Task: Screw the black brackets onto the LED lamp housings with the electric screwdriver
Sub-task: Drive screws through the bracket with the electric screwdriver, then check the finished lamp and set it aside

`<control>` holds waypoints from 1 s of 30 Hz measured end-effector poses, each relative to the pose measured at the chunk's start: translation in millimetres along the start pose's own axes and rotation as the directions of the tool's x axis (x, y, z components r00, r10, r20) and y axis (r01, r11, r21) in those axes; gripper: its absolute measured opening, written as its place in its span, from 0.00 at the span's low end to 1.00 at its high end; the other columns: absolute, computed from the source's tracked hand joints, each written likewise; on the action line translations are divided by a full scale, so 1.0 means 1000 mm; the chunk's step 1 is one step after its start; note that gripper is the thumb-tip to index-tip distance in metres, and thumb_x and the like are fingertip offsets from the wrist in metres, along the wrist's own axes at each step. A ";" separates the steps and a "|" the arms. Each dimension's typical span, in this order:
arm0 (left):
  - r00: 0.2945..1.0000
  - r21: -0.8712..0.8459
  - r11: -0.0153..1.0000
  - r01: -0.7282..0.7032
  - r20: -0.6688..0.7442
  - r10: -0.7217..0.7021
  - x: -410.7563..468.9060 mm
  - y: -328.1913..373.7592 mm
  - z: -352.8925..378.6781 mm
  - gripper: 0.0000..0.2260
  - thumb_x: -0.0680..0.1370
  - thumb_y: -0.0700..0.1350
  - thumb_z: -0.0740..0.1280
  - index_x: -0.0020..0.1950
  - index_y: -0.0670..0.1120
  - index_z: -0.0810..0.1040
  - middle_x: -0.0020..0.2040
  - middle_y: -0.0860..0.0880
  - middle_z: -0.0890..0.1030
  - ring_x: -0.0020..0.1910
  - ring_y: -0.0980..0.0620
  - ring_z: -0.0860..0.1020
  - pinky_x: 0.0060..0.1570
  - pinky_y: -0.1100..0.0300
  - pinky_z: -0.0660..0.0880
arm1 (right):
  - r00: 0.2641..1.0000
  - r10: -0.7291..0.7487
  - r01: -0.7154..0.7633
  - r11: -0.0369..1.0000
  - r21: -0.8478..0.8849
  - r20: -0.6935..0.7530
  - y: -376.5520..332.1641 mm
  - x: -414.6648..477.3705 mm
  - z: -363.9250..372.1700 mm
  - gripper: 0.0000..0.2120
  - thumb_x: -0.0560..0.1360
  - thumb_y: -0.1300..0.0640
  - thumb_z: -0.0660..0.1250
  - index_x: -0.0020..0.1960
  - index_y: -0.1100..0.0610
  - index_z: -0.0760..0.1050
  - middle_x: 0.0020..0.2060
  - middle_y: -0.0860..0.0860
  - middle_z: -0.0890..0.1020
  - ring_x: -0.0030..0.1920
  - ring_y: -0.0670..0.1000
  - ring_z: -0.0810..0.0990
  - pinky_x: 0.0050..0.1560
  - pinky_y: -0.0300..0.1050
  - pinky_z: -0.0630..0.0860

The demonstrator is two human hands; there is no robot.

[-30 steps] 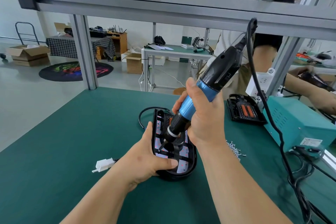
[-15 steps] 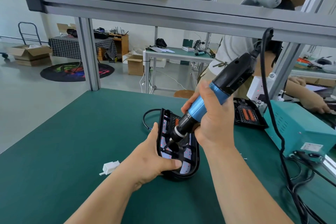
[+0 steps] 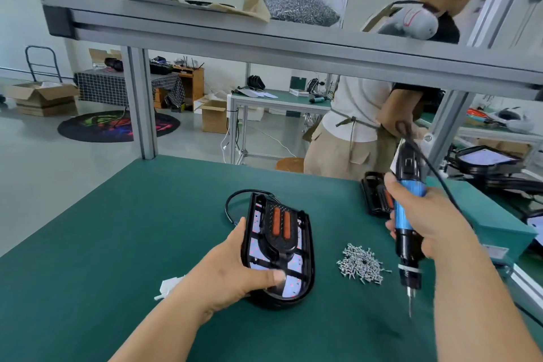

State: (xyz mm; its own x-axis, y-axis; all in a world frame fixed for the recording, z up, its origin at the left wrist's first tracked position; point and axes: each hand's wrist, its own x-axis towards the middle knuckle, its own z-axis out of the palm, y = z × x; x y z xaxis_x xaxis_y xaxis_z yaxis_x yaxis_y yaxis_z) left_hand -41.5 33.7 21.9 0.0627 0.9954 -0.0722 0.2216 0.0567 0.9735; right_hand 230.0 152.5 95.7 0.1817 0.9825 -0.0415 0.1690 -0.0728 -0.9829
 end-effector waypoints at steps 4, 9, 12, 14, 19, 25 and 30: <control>0.918 0.260 0.961 0.090 -0.395 0.021 0.005 0.005 -0.008 0.30 0.72 0.63 0.72 0.71 0.55 0.73 0.53 0.57 0.83 0.56 0.57 0.80 0.61 0.58 0.73 | 0.996 0.089 -0.088 0.983 -0.159 -0.003 0.022 0.016 -0.010 0.13 0.76 0.50 0.72 0.45 0.58 0.73 0.40 0.57 0.75 0.33 0.58 0.77 0.33 0.45 0.73; 0.809 0.530 0.808 0.256 -0.575 0.121 0.007 0.004 -0.020 0.25 0.78 0.64 0.58 0.66 0.50 0.77 0.57 0.47 0.81 0.58 0.47 0.78 0.57 0.55 0.73 | 0.997 0.067 -0.081 0.887 -0.456 -0.047 0.041 0.025 -0.001 0.16 0.76 0.56 0.72 0.57 0.64 0.72 0.48 0.62 0.78 0.42 0.60 0.78 0.42 0.50 0.72; 0.864 0.544 0.777 0.316 -0.503 0.001 0.008 -0.001 -0.020 0.33 0.76 0.69 0.46 0.68 0.51 0.75 0.58 0.45 0.80 0.59 0.45 0.76 0.58 0.52 0.74 | 0.998 0.051 -0.067 0.781 -0.621 -0.044 0.049 0.023 0.002 0.19 0.75 0.56 0.72 0.60 0.65 0.73 0.51 0.61 0.78 0.44 0.59 0.77 0.44 0.48 0.70; 0.889 0.527 0.797 0.295 -0.456 -0.027 0.009 -0.001 -0.015 0.40 0.70 0.74 0.42 0.70 0.53 0.74 0.61 0.49 0.79 0.62 0.47 0.75 0.61 0.51 0.73 | 0.998 0.063 -0.065 0.746 -0.663 -0.027 0.052 0.023 0.001 0.20 0.74 0.56 0.73 0.62 0.63 0.73 0.53 0.61 0.79 0.49 0.60 0.78 0.49 0.50 0.73; 0.916 0.585 0.758 0.287 -0.399 -0.039 0.012 0.002 -0.002 0.32 0.73 0.74 0.49 0.65 0.54 0.73 0.57 0.51 0.76 0.58 0.48 0.75 0.58 0.51 0.74 | 0.999 0.047 -0.026 0.710 -0.704 0.011 0.055 0.024 -0.001 0.19 0.72 0.56 0.75 0.60 0.57 0.75 0.51 0.57 0.80 0.48 0.59 0.80 0.51 0.49 0.75; 0.914 0.602 0.743 0.291 -0.404 -0.030 0.013 0.003 -0.004 0.18 0.78 0.63 0.60 0.45 0.49 0.74 0.48 0.53 0.74 0.46 0.54 0.75 0.47 0.56 0.74 | 0.999 0.027 -0.030 0.477 -0.878 -0.019 0.053 0.032 -0.007 0.12 0.76 0.49 0.67 0.51 0.59 0.76 0.43 0.55 0.79 0.44 0.57 0.78 0.44 0.46 0.75; 0.905 0.618 0.715 0.327 -0.422 -0.049 0.015 0.008 -0.001 0.16 0.78 0.56 0.60 0.41 0.45 0.73 0.41 0.50 0.77 0.42 0.51 0.76 0.41 0.56 0.73 | 0.996 0.037 0.057 0.384 -0.922 0.077 0.025 0.025 -0.021 0.22 0.79 0.45 0.64 0.34 0.59 0.67 0.33 0.53 0.72 0.32 0.50 0.70 0.30 0.43 0.62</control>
State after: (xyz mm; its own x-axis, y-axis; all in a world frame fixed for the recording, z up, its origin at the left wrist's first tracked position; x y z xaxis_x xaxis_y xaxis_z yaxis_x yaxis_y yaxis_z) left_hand -39.5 49.6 28.6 -0.3652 0.9307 -0.0218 0.7803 0.3188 0.5381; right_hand 259.4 171.5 74.1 0.1124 0.9894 -0.0918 0.9681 -0.1299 -0.2141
